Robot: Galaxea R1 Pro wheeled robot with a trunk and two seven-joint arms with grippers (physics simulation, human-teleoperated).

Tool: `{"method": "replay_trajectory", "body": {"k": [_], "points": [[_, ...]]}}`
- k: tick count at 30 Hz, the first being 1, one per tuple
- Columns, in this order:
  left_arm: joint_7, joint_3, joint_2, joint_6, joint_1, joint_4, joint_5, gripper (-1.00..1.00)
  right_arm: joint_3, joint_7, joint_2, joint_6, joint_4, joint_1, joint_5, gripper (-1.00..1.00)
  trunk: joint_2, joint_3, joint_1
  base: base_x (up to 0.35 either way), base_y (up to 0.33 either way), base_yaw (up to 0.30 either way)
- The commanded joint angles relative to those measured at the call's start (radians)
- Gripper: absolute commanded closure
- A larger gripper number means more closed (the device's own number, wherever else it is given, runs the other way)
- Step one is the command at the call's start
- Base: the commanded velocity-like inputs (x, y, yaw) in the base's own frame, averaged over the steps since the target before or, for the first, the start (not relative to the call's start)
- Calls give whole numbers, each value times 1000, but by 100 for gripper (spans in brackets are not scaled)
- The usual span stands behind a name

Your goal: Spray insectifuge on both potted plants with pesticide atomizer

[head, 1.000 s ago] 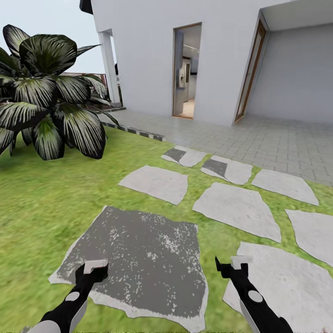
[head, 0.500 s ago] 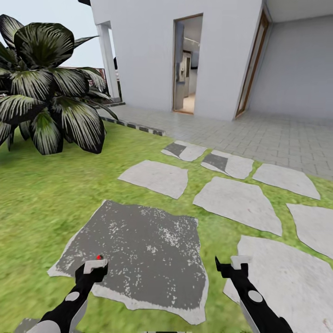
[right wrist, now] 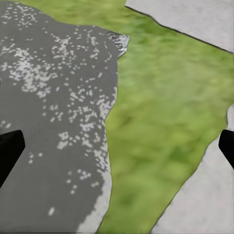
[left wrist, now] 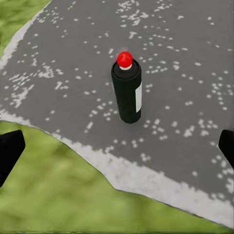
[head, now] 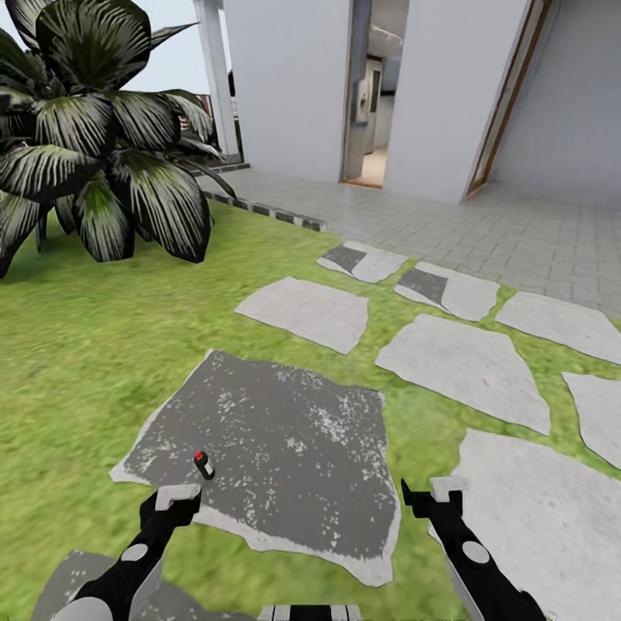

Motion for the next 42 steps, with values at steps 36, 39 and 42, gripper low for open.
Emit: {"method": "replay_trajectory", "body": {"k": [36, 39, 42], "points": [[2, 11, 0, -110, 0, 37, -4, -100, 0, 0, 0, -3, 2, 0, 1, -100, -9, -179, 16, 0, 0, 3], [2, 12, 0, -112, 0, 38, -4, -100, 0, 0, 0, -3, 2, 0, 1, -100, -9, -195, 17, 0, 0, 0], [3, 14, 0, -112, 0, 38, -4, -100, 0, 0, 0, -3, 2, 0, 1, -100, -10, -211, 19, 0, 0, 0]]}}
